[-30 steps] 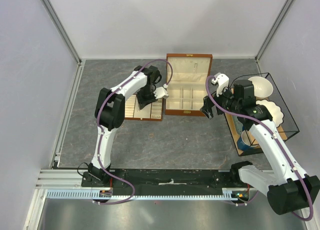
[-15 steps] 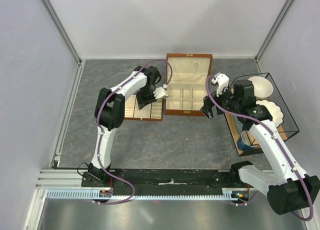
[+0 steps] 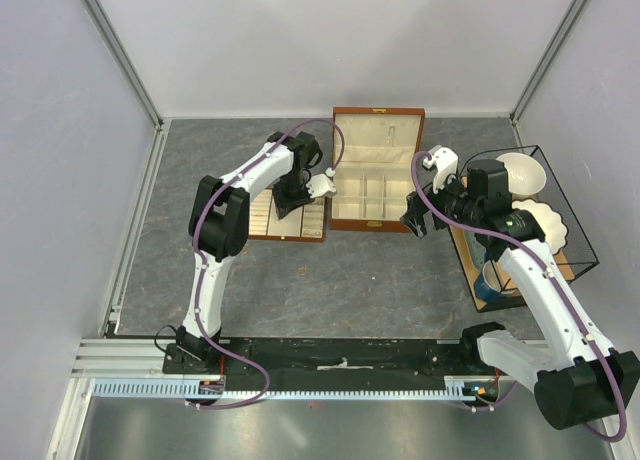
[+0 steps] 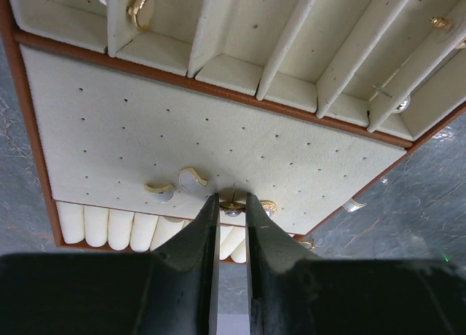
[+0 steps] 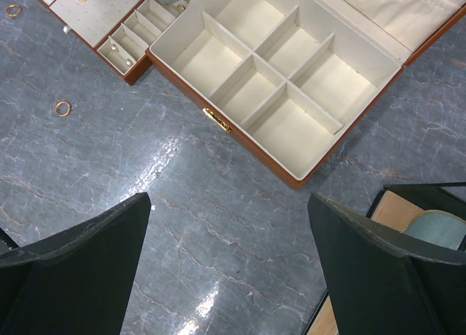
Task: Organize the mixed jewelry
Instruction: Adjust the jewelry in the compartment layer.
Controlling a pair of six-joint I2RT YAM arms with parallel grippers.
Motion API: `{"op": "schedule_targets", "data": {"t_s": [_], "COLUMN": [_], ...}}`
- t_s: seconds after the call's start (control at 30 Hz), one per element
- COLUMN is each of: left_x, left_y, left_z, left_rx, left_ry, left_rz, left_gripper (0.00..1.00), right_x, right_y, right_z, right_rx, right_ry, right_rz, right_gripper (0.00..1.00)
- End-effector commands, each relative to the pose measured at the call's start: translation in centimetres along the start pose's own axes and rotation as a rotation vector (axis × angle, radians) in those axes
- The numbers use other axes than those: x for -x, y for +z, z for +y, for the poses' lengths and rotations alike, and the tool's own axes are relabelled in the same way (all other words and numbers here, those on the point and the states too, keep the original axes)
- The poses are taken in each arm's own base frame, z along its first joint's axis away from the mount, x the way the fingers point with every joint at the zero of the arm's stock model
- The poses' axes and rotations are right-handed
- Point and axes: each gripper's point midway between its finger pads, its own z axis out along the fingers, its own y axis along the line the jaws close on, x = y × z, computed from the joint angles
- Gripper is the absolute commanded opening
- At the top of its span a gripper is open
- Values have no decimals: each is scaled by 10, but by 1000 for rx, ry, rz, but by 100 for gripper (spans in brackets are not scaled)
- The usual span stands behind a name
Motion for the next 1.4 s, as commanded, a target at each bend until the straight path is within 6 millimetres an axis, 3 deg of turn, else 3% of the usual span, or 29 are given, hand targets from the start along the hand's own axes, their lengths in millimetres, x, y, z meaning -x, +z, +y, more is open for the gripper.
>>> {"op": "schedule_targets", "data": {"t_s": [0.0,0.6,0.97,1.37], "left_x": [6,18,29,26], "left_y": [-9,-37,-32,-19], "left_z": [-8,-15,-11,-12], "left_rx": [-9,8,14,-5], "left_ry": [34,51,68,67], "left_rz": [-39,-100,-93,-67], "left_gripper": [1,1,2,2], "right_x": [7,8,8,7], "right_y": [-4,-5,-4,-5], "right_z": [0,1,1,1], "right_rx": [-3,-1,1,-1], "right_ry": [-19,-18,-19,-20], "right_rz": [-36,-39,-35,-37], "right_gripper": [98,98,98,98]}}
